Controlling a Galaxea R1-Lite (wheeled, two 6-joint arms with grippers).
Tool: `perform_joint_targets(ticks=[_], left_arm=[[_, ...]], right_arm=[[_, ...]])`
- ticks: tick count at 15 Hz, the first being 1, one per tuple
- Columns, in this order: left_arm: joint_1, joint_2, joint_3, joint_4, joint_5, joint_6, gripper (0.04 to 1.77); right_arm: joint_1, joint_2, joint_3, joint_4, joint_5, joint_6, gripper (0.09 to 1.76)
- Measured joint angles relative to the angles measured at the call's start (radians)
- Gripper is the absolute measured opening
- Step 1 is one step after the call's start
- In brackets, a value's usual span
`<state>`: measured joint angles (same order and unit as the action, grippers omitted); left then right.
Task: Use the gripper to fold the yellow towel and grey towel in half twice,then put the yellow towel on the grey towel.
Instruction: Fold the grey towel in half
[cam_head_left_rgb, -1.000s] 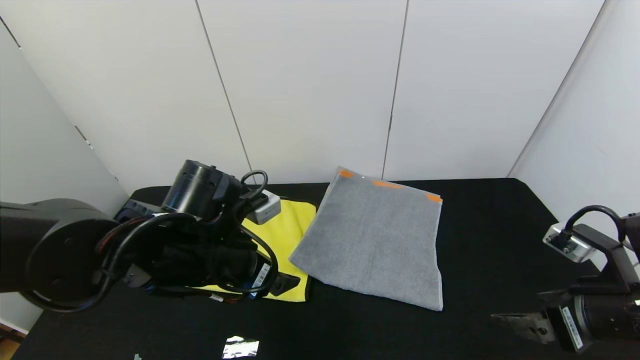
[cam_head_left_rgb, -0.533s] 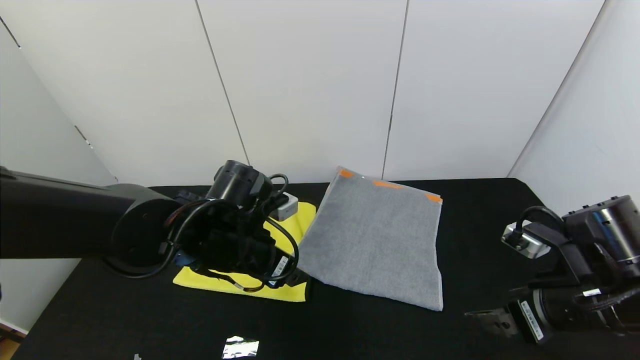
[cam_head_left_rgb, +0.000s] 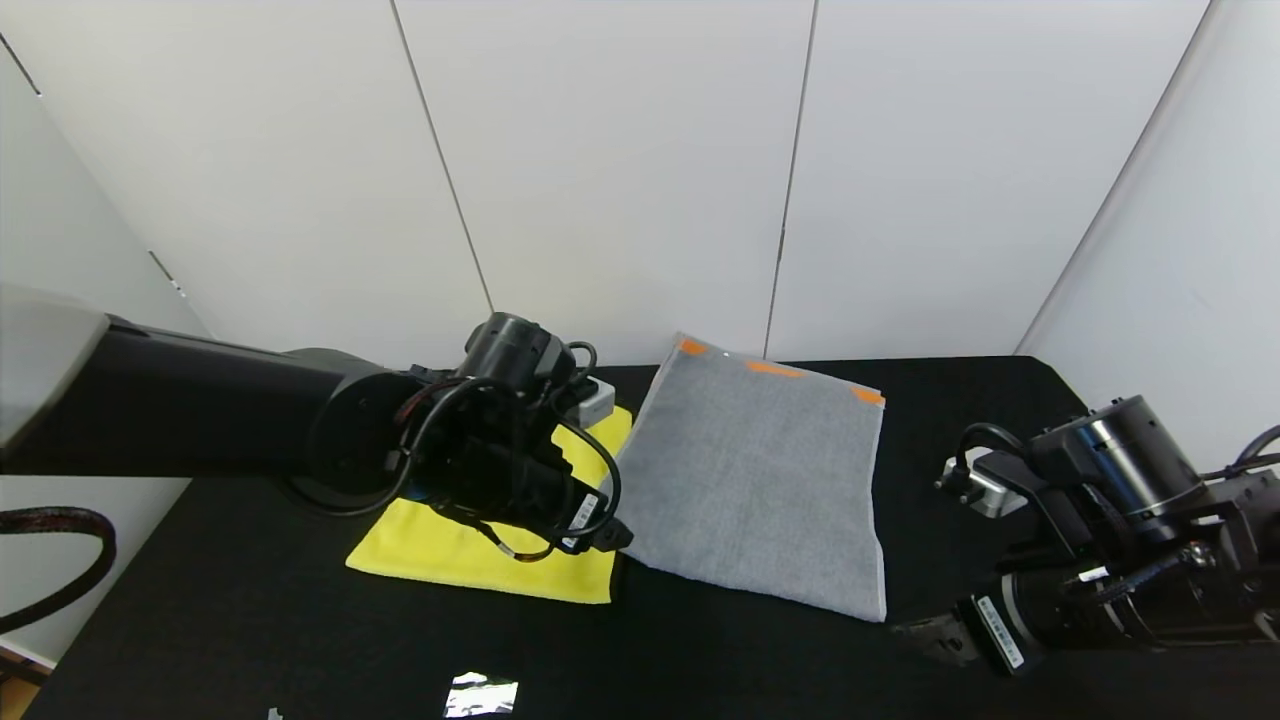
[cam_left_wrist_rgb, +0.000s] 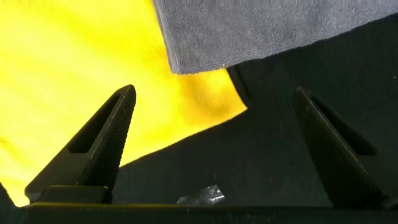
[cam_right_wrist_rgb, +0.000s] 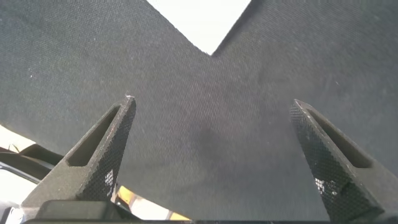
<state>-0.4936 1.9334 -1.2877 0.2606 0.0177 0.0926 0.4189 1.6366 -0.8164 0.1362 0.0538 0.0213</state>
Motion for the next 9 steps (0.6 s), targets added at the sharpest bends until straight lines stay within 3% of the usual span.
perform_joint_targets(ticks=[3,9], left_arm=[[-0.002,0.030,-0.070,0.070,-0.001,-0.027,1.76],[-0.004,0.094,-0.133,0.084,0.043,-0.066,1.76]], right_arm=[[0.005,0.040,-0.026,0.000,-0.006,0.001,1.76],[0.028,0.134,-0.048,-0.068,-0.052,0.014,1.76]])
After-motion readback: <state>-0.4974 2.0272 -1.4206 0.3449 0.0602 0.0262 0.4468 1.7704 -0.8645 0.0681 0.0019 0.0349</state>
